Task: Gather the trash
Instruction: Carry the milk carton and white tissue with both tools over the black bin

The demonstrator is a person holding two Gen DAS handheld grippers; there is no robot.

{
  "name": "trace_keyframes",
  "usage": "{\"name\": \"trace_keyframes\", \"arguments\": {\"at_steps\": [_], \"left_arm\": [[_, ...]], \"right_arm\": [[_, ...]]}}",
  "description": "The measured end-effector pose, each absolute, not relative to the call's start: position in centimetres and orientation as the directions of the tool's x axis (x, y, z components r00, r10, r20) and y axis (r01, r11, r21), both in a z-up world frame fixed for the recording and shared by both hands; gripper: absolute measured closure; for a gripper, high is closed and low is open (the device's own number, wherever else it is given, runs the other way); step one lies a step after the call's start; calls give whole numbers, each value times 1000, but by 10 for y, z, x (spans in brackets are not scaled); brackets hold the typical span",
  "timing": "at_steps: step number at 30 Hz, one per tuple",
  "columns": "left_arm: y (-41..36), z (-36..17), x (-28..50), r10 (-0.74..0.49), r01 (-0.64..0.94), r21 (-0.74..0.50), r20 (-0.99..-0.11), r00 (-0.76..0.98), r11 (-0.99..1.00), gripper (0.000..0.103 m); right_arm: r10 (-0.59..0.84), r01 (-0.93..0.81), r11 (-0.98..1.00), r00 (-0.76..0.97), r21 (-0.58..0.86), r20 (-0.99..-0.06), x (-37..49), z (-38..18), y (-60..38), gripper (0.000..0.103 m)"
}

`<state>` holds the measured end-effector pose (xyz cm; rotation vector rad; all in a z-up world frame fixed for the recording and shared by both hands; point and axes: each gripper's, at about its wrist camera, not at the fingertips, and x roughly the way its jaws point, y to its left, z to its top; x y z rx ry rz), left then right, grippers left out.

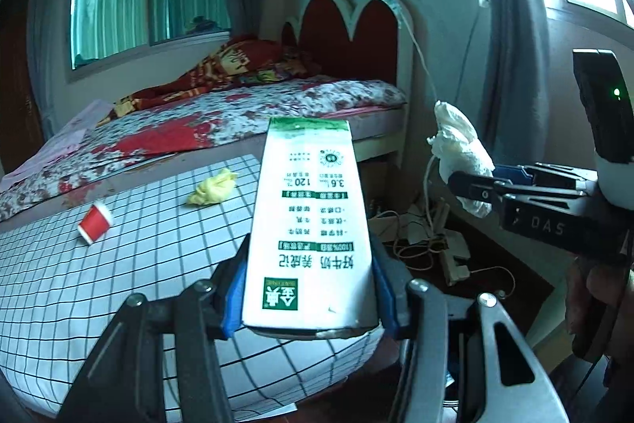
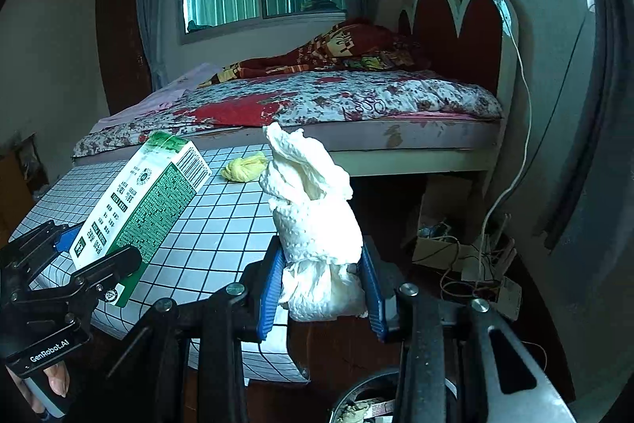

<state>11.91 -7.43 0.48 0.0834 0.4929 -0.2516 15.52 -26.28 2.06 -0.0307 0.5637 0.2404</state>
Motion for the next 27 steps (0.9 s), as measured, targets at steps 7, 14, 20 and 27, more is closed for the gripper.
{"name": "trace_keyframes", "arguments": {"at_steps": [7, 14, 20, 27], "left_arm": [[-107, -7, 116, -283, 331, 9, -496, 821, 944, 49], [-134, -24, 112, -333, 391, -3, -530, 780, 920, 49], [-155, -39, 106, -366, 438, -5, -560, 743, 899, 49], [-178, -59, 104, -387, 478, -8, -598, 702, 879, 49]], "right_arm": [[171, -185, 982, 818, 30, -550, 141, 11, -293, 64], [125, -135, 991, 808, 25, -576, 130, -7, -319, 64], [100, -100, 994, 796, 34, -598, 119, -23, -344, 64], [91, -80, 996, 778, 45, -622, 108, -43, -363, 64]]}}
